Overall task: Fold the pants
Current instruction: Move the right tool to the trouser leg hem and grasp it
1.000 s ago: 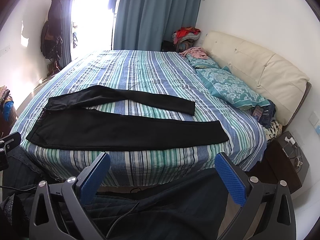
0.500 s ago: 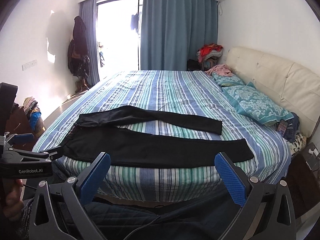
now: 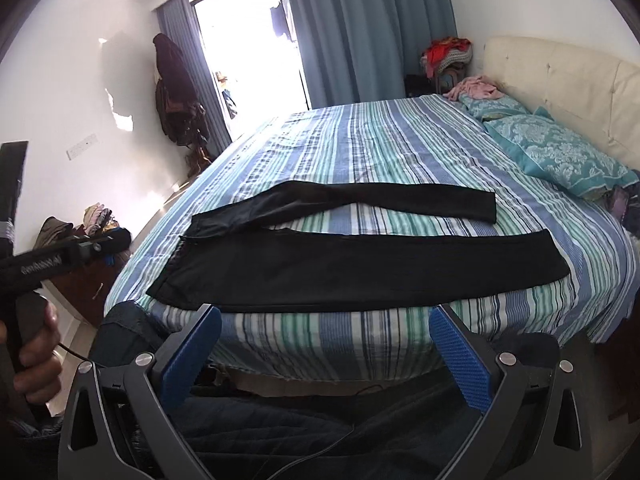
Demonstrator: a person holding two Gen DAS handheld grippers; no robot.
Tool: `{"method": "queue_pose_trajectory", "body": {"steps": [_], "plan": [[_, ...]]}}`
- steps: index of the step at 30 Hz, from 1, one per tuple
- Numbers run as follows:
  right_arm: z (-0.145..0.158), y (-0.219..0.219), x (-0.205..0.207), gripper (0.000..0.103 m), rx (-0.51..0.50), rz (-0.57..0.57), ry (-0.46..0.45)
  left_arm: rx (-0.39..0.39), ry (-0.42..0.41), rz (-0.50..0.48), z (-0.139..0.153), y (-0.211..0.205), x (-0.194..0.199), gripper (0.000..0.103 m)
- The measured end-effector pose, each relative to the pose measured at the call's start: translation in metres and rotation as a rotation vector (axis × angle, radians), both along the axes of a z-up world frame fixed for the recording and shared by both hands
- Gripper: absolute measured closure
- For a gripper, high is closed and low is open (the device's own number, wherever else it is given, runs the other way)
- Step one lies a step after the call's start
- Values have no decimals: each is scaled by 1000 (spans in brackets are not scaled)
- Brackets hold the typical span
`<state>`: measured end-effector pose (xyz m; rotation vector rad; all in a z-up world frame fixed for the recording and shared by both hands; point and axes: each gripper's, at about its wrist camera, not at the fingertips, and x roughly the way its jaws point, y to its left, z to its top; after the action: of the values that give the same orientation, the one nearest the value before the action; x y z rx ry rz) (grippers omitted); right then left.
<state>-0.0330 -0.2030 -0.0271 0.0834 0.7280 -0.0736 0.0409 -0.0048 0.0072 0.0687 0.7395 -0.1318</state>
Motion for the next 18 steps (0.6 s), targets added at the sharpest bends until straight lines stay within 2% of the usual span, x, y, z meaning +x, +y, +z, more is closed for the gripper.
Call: {"method": "queue_pose_trajectory", "body": {"steps": [3, 5, 7, 8, 10, 12, 13, 15, 18], "plan": [[1, -32, 18, 1, -134, -43, -86, 51, -50, 7, 2, -7, 23, 1], [6, -64, 39, 1, -177, -56, -153, 60, -29, 25, -3, -10, 43, 1], [1, -105, 76, 1, -226, -64, -167, 46, 17, 40, -13, -13, 62, 1], [-8, -126, 101, 1, -260, -64, -131, 37, 46, 48, -20, -15, 70, 1], [-42, -169, 160, 3, -335, -53, 21, 26, 105, 64, -38, -18, 83, 1], [-79, -203, 210, 27, -396, -12, 163, 42, 161, 80, -57, -23, 94, 1], [-97, -217, 234, 31, -421, 21, 227, 62, 187, 88, -67, -25, 98, 1], [-131, -239, 274, 32, -475, 62, 335, 105, 233, 108, -85, -27, 106, 1], [-175, -261, 313, 32, -574, 102, 407, 147, 289, 139, -106, -27, 116, 1]]}}
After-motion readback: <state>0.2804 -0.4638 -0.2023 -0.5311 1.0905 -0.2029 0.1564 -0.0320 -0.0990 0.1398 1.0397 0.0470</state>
